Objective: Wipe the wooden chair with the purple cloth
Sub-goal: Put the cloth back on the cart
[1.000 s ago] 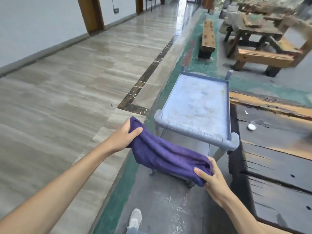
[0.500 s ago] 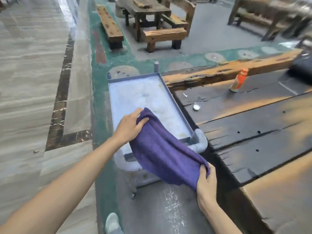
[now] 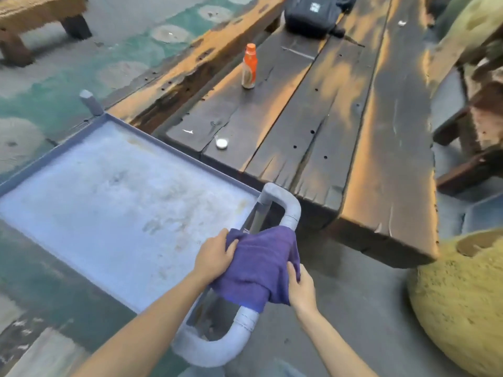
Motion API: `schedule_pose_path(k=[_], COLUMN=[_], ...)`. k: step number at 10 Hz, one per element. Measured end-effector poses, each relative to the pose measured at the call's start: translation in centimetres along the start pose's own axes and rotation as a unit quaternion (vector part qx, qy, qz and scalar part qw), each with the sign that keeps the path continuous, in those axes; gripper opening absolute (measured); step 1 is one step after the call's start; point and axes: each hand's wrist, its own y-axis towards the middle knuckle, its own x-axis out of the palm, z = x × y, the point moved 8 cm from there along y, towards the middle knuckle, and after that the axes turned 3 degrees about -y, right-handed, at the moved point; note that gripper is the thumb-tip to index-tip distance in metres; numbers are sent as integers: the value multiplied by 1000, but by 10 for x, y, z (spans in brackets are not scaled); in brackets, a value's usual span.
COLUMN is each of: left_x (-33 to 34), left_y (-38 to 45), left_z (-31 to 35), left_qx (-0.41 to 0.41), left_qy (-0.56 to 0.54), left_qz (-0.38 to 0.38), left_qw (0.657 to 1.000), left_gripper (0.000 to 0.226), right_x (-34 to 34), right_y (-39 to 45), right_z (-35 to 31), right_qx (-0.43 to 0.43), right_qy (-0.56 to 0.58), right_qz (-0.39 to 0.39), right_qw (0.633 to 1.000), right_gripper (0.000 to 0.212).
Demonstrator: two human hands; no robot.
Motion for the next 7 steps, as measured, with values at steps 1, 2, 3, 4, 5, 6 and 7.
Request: schedule_pose_path(k=[1,2,3,4,5,6,7], left_x=[10,37,60,60,42,11,-24], left_y=[-5,-14,-21,-22,-21,-25,-26], left_z=[14,36,51,64,72,83,106], left_qx=[74,125,151,188,222,266,332], left_qy=[61,123,150,144,116,122,105], left_qz=[-16,-101,-211,-276,-284,-262,-210], left_qw=[995,979,954,932,926,919,913], left_gripper=[28,36,39,44,38,36,48], right_x=[8,14,17,12,-5,-19,-34], right_y=[-16,-30,-42,-57,-84,-126,-154], right_z=[1,-2,1,-2,-15,-24,-35], right_qx=[26,42,96,143,141,122,93], right_qy=[-2,-8,0,35,56,69,41], right_qz=[63,109,129,146,193,234,273], right_qw=[998,993,987,978,969,962,957], right_gripper=[31,26,29,54,47,42,42])
